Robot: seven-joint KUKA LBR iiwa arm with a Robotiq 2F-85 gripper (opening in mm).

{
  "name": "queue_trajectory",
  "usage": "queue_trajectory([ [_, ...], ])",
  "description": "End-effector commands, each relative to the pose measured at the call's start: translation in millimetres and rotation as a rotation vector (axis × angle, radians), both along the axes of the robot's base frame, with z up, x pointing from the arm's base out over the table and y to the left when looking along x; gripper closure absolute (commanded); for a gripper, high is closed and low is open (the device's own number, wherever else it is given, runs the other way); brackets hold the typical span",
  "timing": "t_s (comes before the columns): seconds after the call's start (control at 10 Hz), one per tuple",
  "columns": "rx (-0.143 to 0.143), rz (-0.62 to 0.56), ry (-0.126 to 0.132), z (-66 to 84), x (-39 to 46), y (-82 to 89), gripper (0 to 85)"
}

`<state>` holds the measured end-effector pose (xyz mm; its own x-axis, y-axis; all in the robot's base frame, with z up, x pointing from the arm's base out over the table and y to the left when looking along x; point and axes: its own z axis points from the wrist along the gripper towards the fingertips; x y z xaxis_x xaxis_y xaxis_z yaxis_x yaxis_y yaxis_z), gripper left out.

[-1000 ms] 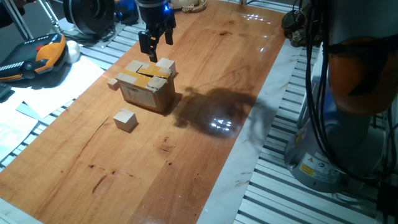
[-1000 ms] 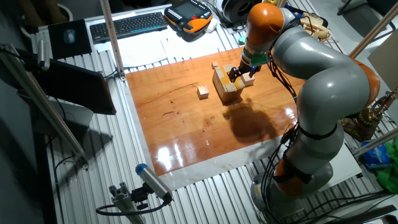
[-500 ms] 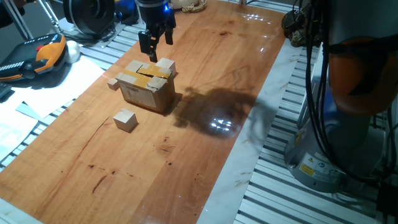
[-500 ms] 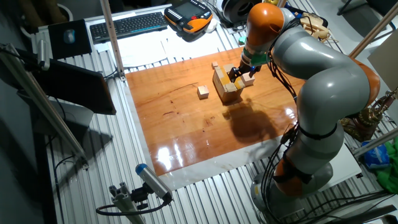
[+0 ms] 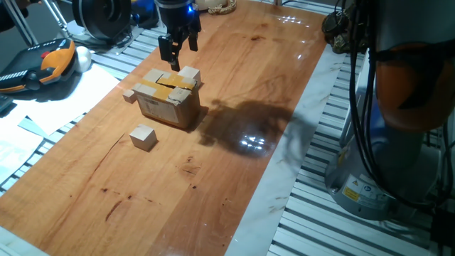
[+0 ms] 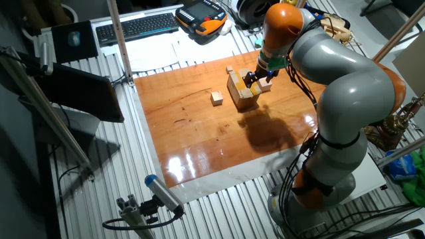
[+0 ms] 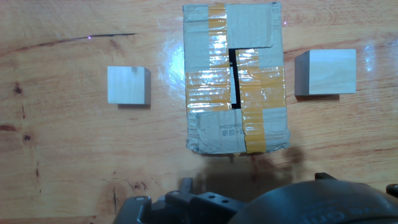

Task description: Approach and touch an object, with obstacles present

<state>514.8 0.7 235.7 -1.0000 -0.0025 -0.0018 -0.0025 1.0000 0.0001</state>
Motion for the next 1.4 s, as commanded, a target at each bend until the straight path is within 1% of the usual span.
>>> queue_trajectory([
  [0.0,0.034,0.024,0.003,0.2,0.1,0.0,85.0],
  [0.2,0.032,0.024,0.012,5.1,1.7,-0.3,85.0],
  [0.3,0.029,0.024,0.012,6.2,2.1,-0.4,85.0],
  [0.9,0.029,0.027,0.009,5.0,2.4,-2.1,85.0],
  [1.3,0.028,0.027,0.007,4.0,2.0,-7.0,85.0],
])
